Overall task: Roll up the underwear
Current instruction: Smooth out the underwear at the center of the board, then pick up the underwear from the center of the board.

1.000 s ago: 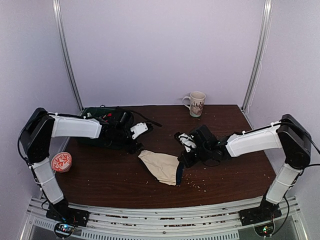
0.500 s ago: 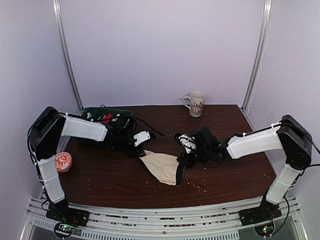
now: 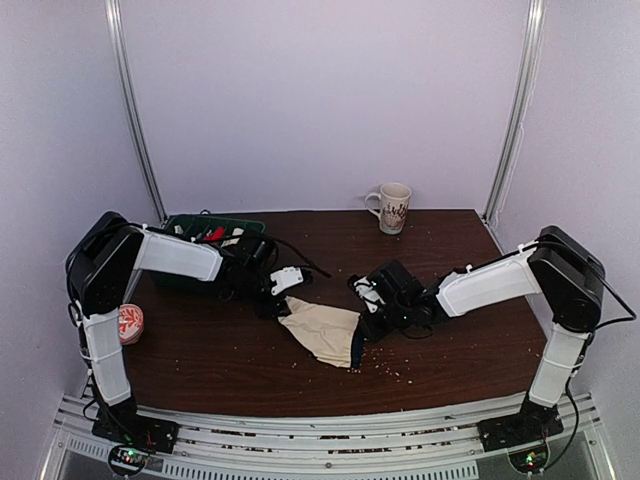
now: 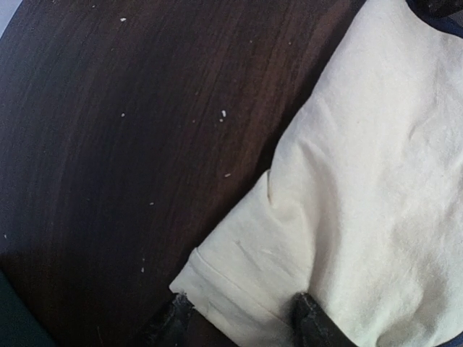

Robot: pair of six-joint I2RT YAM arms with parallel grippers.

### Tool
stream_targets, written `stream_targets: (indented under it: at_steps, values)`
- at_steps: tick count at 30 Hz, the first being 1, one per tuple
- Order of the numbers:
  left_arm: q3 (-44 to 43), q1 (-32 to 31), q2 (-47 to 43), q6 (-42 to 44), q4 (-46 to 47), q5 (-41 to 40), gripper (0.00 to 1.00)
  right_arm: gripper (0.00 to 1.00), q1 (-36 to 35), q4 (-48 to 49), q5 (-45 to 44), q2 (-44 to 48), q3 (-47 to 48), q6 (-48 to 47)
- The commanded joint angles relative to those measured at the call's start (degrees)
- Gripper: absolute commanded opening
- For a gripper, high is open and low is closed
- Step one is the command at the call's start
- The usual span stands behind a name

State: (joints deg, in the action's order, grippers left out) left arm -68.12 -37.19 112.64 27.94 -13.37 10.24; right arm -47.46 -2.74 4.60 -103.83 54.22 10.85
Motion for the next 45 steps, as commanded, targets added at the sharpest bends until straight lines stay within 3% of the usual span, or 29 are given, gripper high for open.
stream_targets:
  at_steps: [1,7,14,20,28,38,45]
  values:
    - [-0.8,0.2,2.3,0.3,0.7,-5.8,0.56,0.11,-0.2,-2.4,-6.8,1.1,0.4,0.2]
    - [-0.1,0.2,0.6,0.4,1.0,-2.3,0.69,0.15,-1.2,-0.8,-5.6,5.8,-1.5,-3.8]
    - [4.2,0.4,-6.1,-0.3,5.2,2.1,0.98,0.47,-13.7,3.5,-16.1,16.0,-6.2,-13.9]
    - [7.4,2.4,-10.9,-2.5,10.3,3.9,0.98,0.57,-23.8,6.4,-25.2,15.2,-8.0,-22.6]
    - [8.8,5.7,-12.6,-6.0,14.4,4.3,0.98,0.59,-30.0,1.2,-36.0,0.6,-1.2,-26.0]
    - [8.1,6.0,-11.1,-6.2,14.3,4.3,0.98,0.57,-31.2,-0.7,-42.7,-6.8,2.9,-24.9]
    - [8.2,5.9,-11.1,-6.1,14.4,4.2,0.98,0.47,-29.7,-1.8,-41.6,-9.1,4.5,-23.4]
